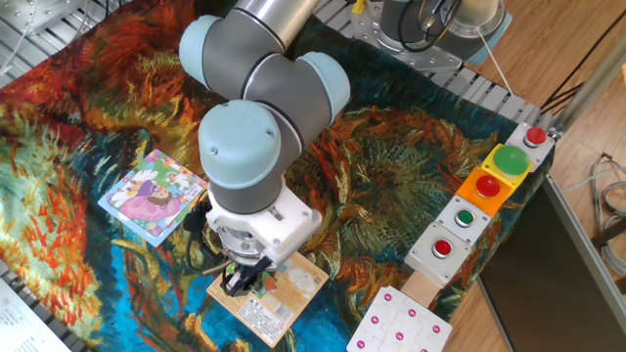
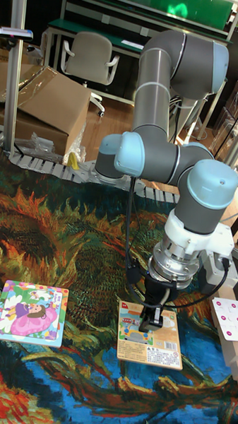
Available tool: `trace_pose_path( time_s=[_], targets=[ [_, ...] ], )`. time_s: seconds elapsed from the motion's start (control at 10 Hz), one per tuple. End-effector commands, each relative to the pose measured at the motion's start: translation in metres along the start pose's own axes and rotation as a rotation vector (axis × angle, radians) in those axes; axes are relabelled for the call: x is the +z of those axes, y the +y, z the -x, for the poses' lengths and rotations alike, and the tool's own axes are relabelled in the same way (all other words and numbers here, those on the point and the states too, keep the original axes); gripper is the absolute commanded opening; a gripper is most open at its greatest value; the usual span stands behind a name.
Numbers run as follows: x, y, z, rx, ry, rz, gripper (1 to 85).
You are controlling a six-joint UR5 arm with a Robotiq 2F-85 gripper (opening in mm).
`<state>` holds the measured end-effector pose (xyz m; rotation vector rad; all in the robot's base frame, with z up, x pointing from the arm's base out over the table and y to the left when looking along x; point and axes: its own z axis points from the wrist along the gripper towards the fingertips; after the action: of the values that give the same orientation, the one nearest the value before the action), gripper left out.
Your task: Assemble one piece of a puzzle
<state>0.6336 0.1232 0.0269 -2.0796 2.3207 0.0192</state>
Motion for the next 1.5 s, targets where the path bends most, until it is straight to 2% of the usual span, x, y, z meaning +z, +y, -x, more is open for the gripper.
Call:
trace_pose_path(
  time_s=[0.0, 0.3, 0.6, 0.7, 0.8, 1.0, 1.1, 1.4],
  targets=[
    [-0.008, 0.000, 0.010, 0.084, -0.057, 0.011, 1.3],
    [-0.008, -0.004, 0.008, 0.128, -0.051, -0.004, 1.3],
    [-0.008, -0.005, 0.000, 0.094, -0.019, -0.012, 1.3],
    [-0.009, -0.004, -0.011, 0.072, 0.005, -0.011, 1.3],
    [-0.012, -0.004, -0.030, 0.038, 0.033, -0.011, 1.3],
    [-0.018, -0.006, -0.066, -0.039, 0.058, -0.021, 1.3],
    [-0.018, -0.006, -0.072, -0.057, 0.055, -0.021, 1.3],
    [-0.018, -0.010, -0.066, -0.015, 0.034, -0.040, 1.3]
  ],
)
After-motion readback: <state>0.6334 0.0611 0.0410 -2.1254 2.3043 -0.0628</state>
